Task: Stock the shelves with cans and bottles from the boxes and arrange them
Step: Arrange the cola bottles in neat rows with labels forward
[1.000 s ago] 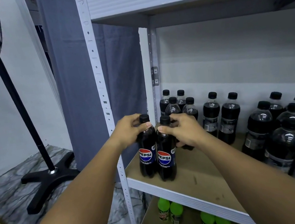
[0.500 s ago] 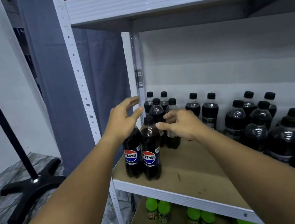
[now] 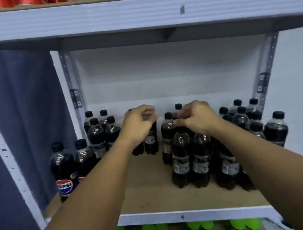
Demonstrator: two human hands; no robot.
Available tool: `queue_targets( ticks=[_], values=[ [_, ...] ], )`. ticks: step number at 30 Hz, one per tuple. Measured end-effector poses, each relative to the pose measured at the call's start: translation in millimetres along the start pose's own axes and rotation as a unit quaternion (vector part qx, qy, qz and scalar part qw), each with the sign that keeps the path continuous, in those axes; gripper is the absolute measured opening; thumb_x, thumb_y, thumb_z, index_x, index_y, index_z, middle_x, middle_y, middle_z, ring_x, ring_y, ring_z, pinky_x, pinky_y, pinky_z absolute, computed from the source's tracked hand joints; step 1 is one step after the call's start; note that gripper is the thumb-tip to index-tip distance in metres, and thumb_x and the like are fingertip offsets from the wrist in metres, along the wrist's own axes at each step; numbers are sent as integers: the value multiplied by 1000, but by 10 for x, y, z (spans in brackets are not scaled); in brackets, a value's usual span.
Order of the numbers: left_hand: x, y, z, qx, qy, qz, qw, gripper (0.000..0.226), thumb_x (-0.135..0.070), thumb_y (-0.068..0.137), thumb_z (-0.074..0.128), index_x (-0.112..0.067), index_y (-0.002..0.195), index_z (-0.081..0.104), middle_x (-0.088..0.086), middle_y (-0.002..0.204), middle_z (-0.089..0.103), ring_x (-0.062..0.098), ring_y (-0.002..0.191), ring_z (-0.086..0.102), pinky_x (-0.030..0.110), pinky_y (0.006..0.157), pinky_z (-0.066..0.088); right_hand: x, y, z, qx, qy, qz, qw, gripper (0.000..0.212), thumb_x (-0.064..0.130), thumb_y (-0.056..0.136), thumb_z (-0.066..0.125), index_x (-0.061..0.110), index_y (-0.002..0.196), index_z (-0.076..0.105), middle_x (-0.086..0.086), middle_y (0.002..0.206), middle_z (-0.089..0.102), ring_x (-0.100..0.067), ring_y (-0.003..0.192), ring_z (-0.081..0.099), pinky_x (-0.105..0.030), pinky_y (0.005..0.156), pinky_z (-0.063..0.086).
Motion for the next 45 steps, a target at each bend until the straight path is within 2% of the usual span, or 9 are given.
queue_targets(
  ticks=[3,9,13,18,22,27,34,40,45],
  values=[
    [-54,12,444,32,-28,-35,998,28,-23,92,76,-14,118,71,-2,109,72,12,104,68,24,96,53,-302,-37,-161,-16,-69,28,997,27,37,89,74,10,88,73,-9,87,68,-25,80,64,-21,61,45],
    [-14,-77,898,40,8,-68,997,40,-36,81,87,-14,111,72,-1,103,74,14,95,70,29,89,57,-622,-97,-67,-3,-90,62,994,34,39,89,74,6,81,68,-10,77,64,-27,73,65,-26,58,45],
    [-7,-71,921,41,18,-62,997,20,-29,86,82,-17,100,73,-3,89,75,13,85,73,34,82,61,-712,-109,-30,-28,-30,64,997,35,34,87,77,9,111,71,-8,101,70,-21,89,66,-28,78,51],
    [81,-29,851,147,-25,-83,985,25,-22,94,74,-27,119,72,0,125,70,13,122,62,32,105,48,-781,-114,-31,52,92,94,990,34,22,89,76,13,121,69,-6,119,69,-20,108,65,-29,93,50],
    [76,-49,841,97,-24,-96,990,43,-32,84,85,-22,123,70,-6,115,71,10,111,66,24,96,50,-803,-82,0,27,102,116,988,39,32,83,81,15,115,69,-3,114,68,-18,104,64,-27,89,50],
    [11,-61,864,34,-1,-86,996,24,-28,79,89,-21,91,70,-9,83,69,6,76,67,11,69,50,-897,-111,11,-51,114,153,980,46,41,69,91,10,93,67,-3,92,69,-18,86,68,-28,76,54],
    [41,-63,799,138,-15,-88,986,51,-28,87,82,-20,135,66,-6,124,67,6,116,61,16,94,43,-895,-124,-13,-11,134,120,984,26,32,79,85,17,96,73,1,91,72,-14,91,68,-20,75,49],
    [32,-50,818,8,-9,-80,997,31,-33,74,92,-19,93,71,-4,84,70,1,76,66,10,67,47,-871,-85,10,-50,65,126,989,46,45,71,89,12,92,64,-2,85,66,-15,75,63,-24,62,46],
    [56,-52,800,102,-31,-88,990,30,-26,86,83,-22,115,75,-8,107,71,0,100,63,8,83,46,-960,-48,10,10,143,129,981,28,30,73,88,18,93,73,-2,94,75,-20,90,71,-40,89,59]
  ],
)
Point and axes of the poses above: each hand's wrist, its own y-axis towards the middle knuckle, its own z-axis out of the palm, x = y × z, the point moved 5 cm from there along y, towards the middle knuckle
